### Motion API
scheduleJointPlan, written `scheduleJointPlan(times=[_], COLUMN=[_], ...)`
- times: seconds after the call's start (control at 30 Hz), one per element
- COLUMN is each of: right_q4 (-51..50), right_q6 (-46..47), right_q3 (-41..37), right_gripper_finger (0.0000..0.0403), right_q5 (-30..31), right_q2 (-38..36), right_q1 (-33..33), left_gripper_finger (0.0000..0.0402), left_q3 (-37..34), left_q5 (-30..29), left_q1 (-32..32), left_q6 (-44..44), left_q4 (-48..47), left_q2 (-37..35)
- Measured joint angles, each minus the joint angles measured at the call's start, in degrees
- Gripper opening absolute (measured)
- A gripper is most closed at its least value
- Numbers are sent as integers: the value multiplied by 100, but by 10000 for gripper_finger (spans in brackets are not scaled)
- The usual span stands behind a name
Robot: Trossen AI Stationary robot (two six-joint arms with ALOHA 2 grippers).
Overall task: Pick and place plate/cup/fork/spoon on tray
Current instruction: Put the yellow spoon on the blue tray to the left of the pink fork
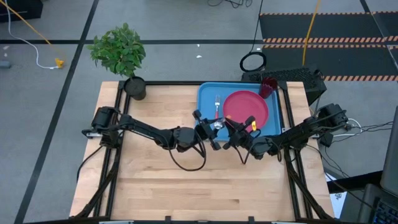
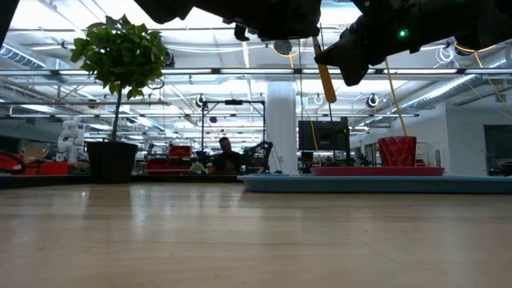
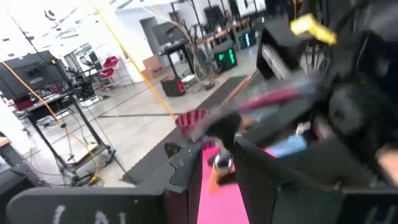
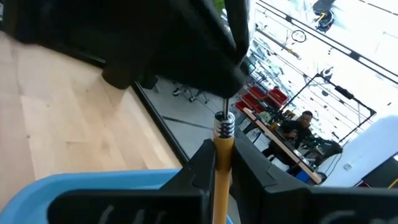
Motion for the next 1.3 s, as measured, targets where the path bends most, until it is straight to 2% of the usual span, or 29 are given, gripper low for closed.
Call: scheduleJointPlan(times=[0.43,1.2,1.3], right_q4=[41,83,83], right_q6=[-134,-131,-136], right_q3=[-2,-2,-2], right_gripper_finger=[20,20,20], right_q5=[-11,266,266], right_q2=[5,6,6], right_q1=[-10,-9,-9], left_gripper_finger=[92,92,77], left_q3=[2,2,2], left_q5=[256,603,609], left_q1=[86,247,254], left_q6=[-497,-667,-666], left_q4=[-231,-236,-241], left_q2=[-69,-69,-69])
